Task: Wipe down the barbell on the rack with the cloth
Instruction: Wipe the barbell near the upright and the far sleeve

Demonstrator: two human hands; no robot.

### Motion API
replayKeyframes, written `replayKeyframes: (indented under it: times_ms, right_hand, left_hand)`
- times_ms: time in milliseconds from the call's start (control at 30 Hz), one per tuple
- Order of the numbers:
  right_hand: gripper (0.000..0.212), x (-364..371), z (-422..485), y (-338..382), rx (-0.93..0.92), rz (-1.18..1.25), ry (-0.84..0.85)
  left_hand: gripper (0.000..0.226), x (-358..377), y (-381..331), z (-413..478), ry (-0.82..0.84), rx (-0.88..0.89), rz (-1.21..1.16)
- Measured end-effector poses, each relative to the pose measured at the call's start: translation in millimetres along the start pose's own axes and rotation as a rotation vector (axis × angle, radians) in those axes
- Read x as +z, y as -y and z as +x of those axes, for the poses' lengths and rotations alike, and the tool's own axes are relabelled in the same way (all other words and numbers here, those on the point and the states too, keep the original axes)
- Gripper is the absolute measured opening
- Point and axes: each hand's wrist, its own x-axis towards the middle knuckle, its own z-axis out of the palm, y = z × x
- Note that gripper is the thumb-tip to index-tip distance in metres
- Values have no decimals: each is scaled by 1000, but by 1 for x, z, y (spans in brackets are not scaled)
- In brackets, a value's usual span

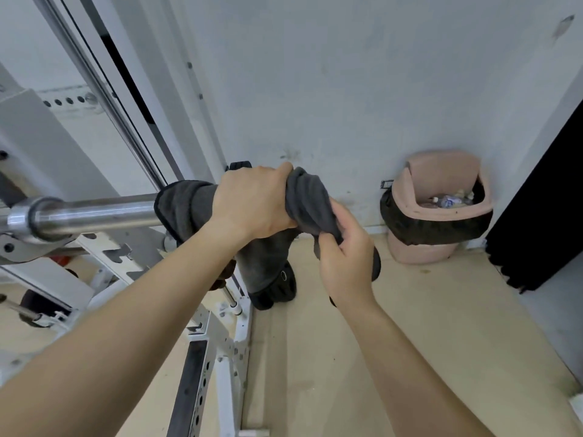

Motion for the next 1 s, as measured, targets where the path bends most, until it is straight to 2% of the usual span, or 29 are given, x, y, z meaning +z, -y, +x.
replayKeyframes:
  times_ms: [100,200,267,367,467,533,633,733,800,833,867,1000]
  right_hand:
    - [69,-1,-1,6,9,80,51]
    - [75,5,4,5,-44,-93,115]
    - [71,1,5,4,-134,-277,81]
    - [67,-14,4,6,-156,-261,77]
    - [70,-17,11,5,-141,-205,190]
    - [72,-12,13,2,-172,-302,228]
    - [66,-18,14,-1,-156,-414,168]
    - [62,-22,11,4,-95,-263,129]
    - [67,-12,2,16,-52,-144,149]
    - [73,-4,-4,20,-57,-160,164]
    - [79,4,-9,21,-91,-246,175]
    - [90,9,-2,12,-348,-936,103]
  left_hand:
    - [57,1,0,1,-16,-11,21]
    - [61,0,-3,0,-30,-31,40]
    - [62,-1,-5,0,-37,-29,57]
    - [57,-2,-5,-2,-54,-38,73]
    - [55,-3,-7,-3,-61,-39,81]
    - [56,-3,-7,-3,-63,-39,78]
    - [57,-3,-6,-2,-40,-45,67]
    - [55,-2,-6,-2,-27,-53,73]
    - [55,-3,-6,-3,-20,-49,63]
    - [54,-3,-5,-2,-7,-40,52]
    - [53,-4,-4,-2,11,-26,38]
    - [45,-3,4,-4,10,21,38]
